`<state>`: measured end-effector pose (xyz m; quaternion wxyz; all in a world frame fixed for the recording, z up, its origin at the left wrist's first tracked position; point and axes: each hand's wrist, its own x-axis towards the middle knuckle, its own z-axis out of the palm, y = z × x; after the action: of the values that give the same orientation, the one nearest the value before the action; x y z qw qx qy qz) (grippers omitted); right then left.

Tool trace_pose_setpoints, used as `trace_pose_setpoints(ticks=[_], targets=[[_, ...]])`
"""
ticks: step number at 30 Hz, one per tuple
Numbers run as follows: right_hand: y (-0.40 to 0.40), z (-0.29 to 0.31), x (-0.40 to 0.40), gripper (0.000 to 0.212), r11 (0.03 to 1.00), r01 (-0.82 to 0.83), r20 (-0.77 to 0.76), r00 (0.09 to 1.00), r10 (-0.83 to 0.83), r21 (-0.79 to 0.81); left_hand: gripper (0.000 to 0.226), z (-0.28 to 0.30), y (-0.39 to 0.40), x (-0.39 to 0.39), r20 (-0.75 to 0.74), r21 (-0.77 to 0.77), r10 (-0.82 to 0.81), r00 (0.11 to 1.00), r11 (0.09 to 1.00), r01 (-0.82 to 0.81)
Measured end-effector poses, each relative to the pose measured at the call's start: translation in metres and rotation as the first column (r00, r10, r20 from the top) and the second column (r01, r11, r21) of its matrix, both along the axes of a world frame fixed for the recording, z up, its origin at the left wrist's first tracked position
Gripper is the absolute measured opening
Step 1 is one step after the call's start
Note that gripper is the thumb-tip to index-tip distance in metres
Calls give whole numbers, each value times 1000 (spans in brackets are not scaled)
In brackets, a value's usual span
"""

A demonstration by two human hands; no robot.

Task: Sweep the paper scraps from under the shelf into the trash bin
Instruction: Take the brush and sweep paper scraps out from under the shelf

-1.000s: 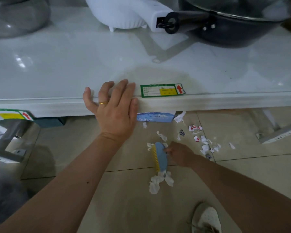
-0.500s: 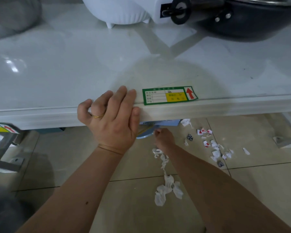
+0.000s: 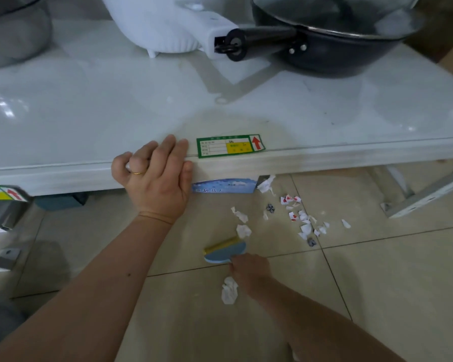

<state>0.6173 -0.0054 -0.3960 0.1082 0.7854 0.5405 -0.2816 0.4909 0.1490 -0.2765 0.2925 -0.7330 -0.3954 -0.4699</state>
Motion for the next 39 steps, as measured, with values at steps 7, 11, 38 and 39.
trace_pose_setpoints(ticks=[7, 11, 38, 39], targets=[[-10, 30, 17, 42, 957, 191, -52, 982, -184, 219, 34, 4, -4, -2, -22, -49, -17, 1000, 999, 16], [-5, 39, 38, 42, 926, 244, -56, 970, -238, 289, 37, 14, -24, 6, 10, -151, -56, 998, 987, 57], [40, 7, 101, 44, 830, 363, 30, 910, -413, 423, 32, 11, -16, 72, -17, 162, -130, 991, 978, 131], [44, 6, 110, 44, 803, 407, 10, 890, -456, 436, 33, 10, -16, 72, -10, 173, -129, 992, 976, 129]])
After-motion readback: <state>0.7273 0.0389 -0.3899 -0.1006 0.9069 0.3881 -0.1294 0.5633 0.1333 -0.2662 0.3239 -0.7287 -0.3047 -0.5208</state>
